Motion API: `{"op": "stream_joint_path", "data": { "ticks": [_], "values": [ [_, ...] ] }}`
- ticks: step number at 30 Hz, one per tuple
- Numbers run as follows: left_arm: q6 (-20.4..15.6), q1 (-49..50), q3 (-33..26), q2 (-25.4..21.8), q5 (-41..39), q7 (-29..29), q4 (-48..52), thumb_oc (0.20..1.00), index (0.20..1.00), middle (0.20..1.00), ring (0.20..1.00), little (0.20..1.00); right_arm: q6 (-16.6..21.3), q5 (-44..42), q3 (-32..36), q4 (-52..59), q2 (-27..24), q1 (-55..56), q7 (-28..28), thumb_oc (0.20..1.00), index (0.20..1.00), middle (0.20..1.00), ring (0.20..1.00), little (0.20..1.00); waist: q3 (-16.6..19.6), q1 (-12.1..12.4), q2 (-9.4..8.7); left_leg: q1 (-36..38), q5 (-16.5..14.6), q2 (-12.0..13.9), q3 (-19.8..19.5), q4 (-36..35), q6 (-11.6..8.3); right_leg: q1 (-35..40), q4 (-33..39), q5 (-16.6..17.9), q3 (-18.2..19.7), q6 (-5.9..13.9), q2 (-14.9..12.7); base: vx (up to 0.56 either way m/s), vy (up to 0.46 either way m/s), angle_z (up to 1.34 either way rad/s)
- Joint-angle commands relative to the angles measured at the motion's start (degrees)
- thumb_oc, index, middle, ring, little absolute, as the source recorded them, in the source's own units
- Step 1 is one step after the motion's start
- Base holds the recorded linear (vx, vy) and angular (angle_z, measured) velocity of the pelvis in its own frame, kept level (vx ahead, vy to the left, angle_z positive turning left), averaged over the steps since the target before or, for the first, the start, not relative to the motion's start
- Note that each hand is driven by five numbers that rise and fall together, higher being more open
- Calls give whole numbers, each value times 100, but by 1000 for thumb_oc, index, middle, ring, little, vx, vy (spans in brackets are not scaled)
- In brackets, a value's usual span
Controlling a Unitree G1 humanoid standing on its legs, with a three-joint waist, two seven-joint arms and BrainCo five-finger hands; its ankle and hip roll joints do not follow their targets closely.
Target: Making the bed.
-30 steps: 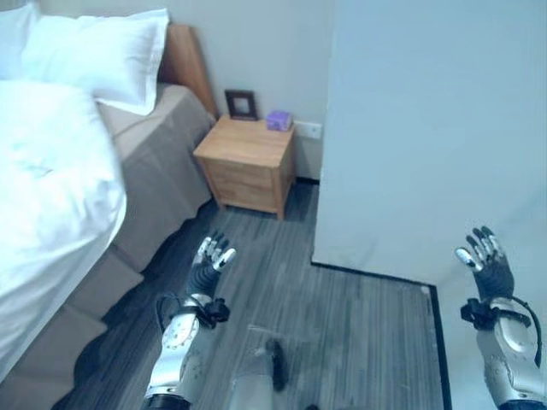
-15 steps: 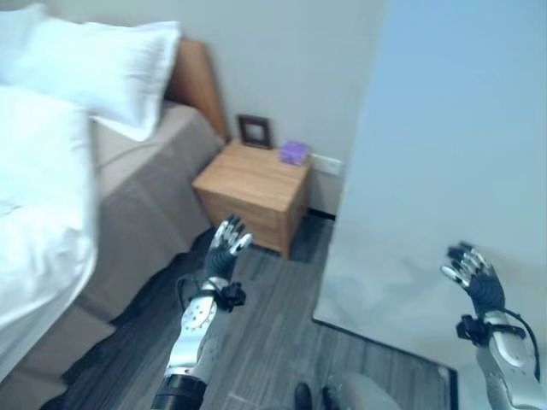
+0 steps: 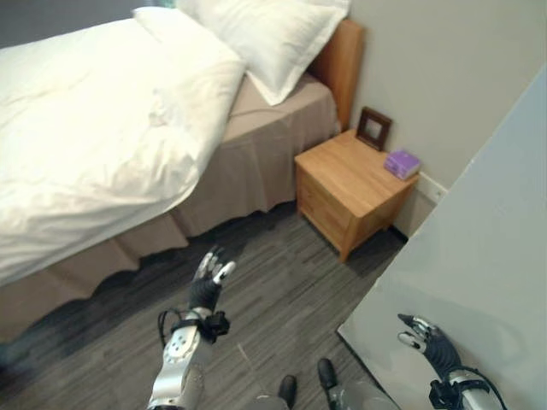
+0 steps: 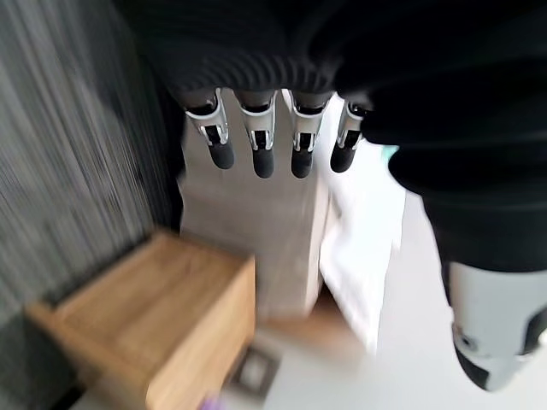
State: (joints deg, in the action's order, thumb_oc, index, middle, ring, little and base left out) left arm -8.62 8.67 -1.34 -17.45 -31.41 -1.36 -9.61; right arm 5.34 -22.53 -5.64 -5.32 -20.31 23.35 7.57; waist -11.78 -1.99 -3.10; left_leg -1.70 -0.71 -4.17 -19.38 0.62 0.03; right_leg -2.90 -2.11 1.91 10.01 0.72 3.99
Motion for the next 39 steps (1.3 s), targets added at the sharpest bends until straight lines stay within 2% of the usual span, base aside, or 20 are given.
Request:
{"op": "stream_joint_path", "data": {
  "ticks": [1, 2, 3, 4, 5, 6, 7, 8, 9, 10, 11, 12, 15, 18, 22, 25, 31, 32, 39],
  "values": [
    [-282, -413, 192, -402, -157, -23, 189, 1000, 1000, 1000, 1000, 1000, 752, -283, 1202, 244, -584, -1897, -412, 1000, 1000, 1000, 1000, 1000, 78, 2, -164, -583, 409, -153, 729, 648, -211, 270, -163, -304, -202, 165, -233, -232, -66, 115],
    [-285, -497, 226, -397, -175, 0, 187, 1000, 1000, 1000, 1000, 1000, 755, -310, 1250, 250, -601, -1918, -428, 1000, 1000, 1000, 1000, 1000, 84, -110, -205, -666, 200, -20, 1341, 902, -135, 155, -206, -268, -296, 168, -308, -175, -24, 117],
    [-285, -497, 226, -397, -175, 0, 187, 1000, 1000, 1000, 1000, 1000, 755, -310, 1250, 250, -602, -1918, -428, 1000, 1000, 1000, 1000, 1000, 88, -109, -204, -671, 199, -20, 1342, 904, -135, 150, -207, -268, -296, 168, -307, -149, -14, 118],
    [-238, -612, 290, -326, -248, 0, 150, 1000, 1000, 1000, 1000, 1000, 747, -339, 1299, 170, -559, -1913, -509, 1000, 1000, 1000, 1000, 1000, 142, -317, -287, -449, -133, 410, 2349, 1251, -96, 141, -120, -208, -562, 188, -499, -151, 3, 93],
    [-236, -687, 382, -324, -196, -57, 95, 1000, 1000, 1000, 1000, 1000, 755, -375, 1386, 212, -504, -1792, -514, 1000, 1000, 1000, 1000, 1000, 207, -418, -298, -263, -221, 633, 2691, 1462, -155, 152, 37, -96, -705, 218, -602, -147, 2, 72],
    [-238, -684, 388, -323, -195, -57, 94, 1000, 1000, 1000, 1000, 1000, 753, -374, 1390, 219, -503, -1781, -514, 1000, 1000, 1000, 1000, 1000, 207, -423, -292, -261, -233, 638, 2680, 1473, -159, 166, 46, -98, -716, 217, -598, -105, 62, 89],
    [-252, -733, 502, -301, -171, -72, 127, 1000, 1000, 1000, 1000, 1000, 792, -418, 1487, 265, -389, -1645, -552, 1000, 1000, 1000, 1000, 1000, 336, -594, -206, 56, -260, 841, 2860, 1284, -249, 137, 97, -88, -929, 283, -677, -15, 43, 87],
    [-253, -730, 506, -298, -170, -71, 125, 1000, 1000, 1000, 1000, 1000, 791, -418, 1489, 270, -390, -1637, -552, 1000, 1000, 1000, 1000, 1000, 338, -604, -202, 74, -250, 840, 2848, 1256, -253, 148, 98, -93, -943, 281, -677, -40, 134, 108],
    [-253, -741, 560, -282, -127, -83, 170, 1000, 1000, 1000, 1000, 1000, 803, -428, 1473, 300, -293, -1619, -579, 1000, 1000, 1000, 1000, 1000, 413, -711, -23, 353, -232, 724, 2880, 336, -279, 136, 261, -30, -1021, 368, -633, -15, 88, 78],
    [-253, -740, 560, -281, -127, -82, 171, 1000, 1000, 1000, 1000, 1000, 803, -428, 1473, 300, -294, -1619, -579, 1000, 1000, 1000, 1000, 1000, 408, -710, -25, 367, -224, 722, 2882, 321, -279, 144, 264, -29, -1020, 368, -634, -88, 203, 81],
    [-249, -767, 565, -296, -130, -106, 155, 1000, 1000, 1000, 1000, 1000, 832, -403, 1463, 327, -241, -1647, -623, 1000, 1000, 1000, 1000, 1000, 454, -766, 105, 496, -202, 635, 2918, -175, -241, 89, 395, 46, -1049, 423, -593, -101, 159, 34],
    [-256, -755, 580, -291, -108, -113, 161, 1000, 1000, 1000, 1000, 1000, 832, -383, 1422, 326, -213, -1666, -622, 1000, 1000, 1000, 1000, 1000, 442, -778, 143, 508, -168, 592, 2891, -264, -225, 36, 393, 94, -1055, 442, -592, -101, 159, 11],
    [-268, -760, 581, -295, -72, -98, 143, 1000, 1000, 1000, 1000, 1000, 836, -351, 1347, 329, -175, -1705, -638, 1000, 1000, 1000, 1000, 1000, 431, -776, 178, 528, -100, 550, 2890, -397, -224, -17, 461, 170, -1065, 480, -599, -75, 104, -9],
    [-254, -587, 469, -338, -12, -70, 169, 1000, 1000, 1000, 1000, 1000, 791, -408, 1116, 405, -74, -1782, -550, 1000, 1000, 1000, 1000, 1000, 395, -676, 242, 550, -32, 490, 2953, -486, -171, -63, 476, 236, -971, 530, -623, -58, 95, -1],
    [-240, -460, 380, -278, -78, 10, 200, 1000, 1000, 1000, 1000, 1000, 725, -421, 875, 529, -37, -1814, -468, 1000, 1000, 1000, 1000, 1000, 356, -635, 257, 623, -70, 421, 3016, -440, -101, -48, 430, 291, -838, 575, -660, -60, 71, -8],
    [-236, -463, 391, -260, -76, -1, 191, 1000, 1000, 1000, 1000, 1000, 718, -441, 874, 545, -35, -1793, -460, 1000, 1000, 1000, 1000, 1000, 358, -645, 269, 629, -88, 411, 3062, -439, -91, -62, 422, 298, -832, 601, -674, -38, 43, -18],
    [-271, -672, 496, -246, 60, 32, 253, 1000, 1000, 1000, 1000, 1000, 719, -514, 969, 463, 60, -1700, -517, 1000, 1000, 1000, 1000, 1000, 232, -824, 307, 657, -111, 380, 3198, -365, -53, -272, 36, 348, -915, 682, -747, -92, 55, -7],
    [-353, -480, -23, -410, 35, 231, 439, 1000, 1000, 1000, 1000, 1000, 689, -934, 1364, -121, -220, -1949, -734, 1000, 1000, 1000, 1000, 1000, 108, -183, 181, 249, 92, 702, 2995, -174, -238, -71, 127, 49, -2108, 445, -904, -28, 38, -10],
    [-340, -290, -308, -468, 175, 285, 365, 1000, 1000, 1000, 1000, 1000, 633, -244, 1564, -177, -400, -1883, -838, 1000, 1000, 1000, 1000, 1000, 21, -92, 113, 194, -3, 564, 3085, -107, -121, -54, 244, 235, -1987, 590, -1068, -28, 88, 2]
  ]
}}
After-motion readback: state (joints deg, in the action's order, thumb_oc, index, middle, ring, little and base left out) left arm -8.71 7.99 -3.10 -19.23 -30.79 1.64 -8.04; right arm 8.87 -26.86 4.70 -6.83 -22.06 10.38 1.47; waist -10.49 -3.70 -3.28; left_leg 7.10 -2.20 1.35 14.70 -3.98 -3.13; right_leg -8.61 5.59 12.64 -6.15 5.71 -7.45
